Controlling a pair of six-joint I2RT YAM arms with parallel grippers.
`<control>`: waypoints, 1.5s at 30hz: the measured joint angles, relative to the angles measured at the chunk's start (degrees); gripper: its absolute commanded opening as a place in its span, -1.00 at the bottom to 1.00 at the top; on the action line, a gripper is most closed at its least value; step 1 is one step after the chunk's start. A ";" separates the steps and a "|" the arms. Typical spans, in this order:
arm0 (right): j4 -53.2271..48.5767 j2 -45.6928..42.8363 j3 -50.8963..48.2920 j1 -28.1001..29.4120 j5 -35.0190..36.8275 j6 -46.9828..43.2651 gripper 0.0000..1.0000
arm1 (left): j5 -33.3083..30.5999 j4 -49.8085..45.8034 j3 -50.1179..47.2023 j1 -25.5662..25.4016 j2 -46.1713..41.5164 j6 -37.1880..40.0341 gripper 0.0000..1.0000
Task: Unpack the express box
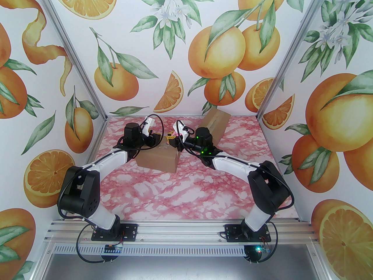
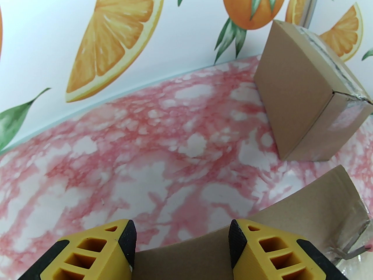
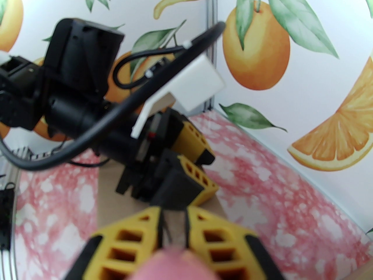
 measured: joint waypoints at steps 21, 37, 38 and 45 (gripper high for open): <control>-3.74 -4.20 -2.69 -3.54 -1.46 -2.21 -1.00 | -0.11 -5.01 2.64 -0.17 0.83 1.44 0.07; -7.13 -4.42 -2.05 -4.85 -4.15 -4.04 -1.00 | -8.83 1.95 -4.61 -3.78 -3.52 -3.61 0.22; -7.21 -4.44 -2.03 -4.90 -4.33 -4.04 -1.00 | -9.97 3.21 -5.49 -4.11 -3.82 -4.61 0.23; -8.39 -4.44 -1.31 -5.11 -4.81 -4.50 -1.00 | -17.20 9.49 -7.37 -6.19 -2.91 -9.11 0.22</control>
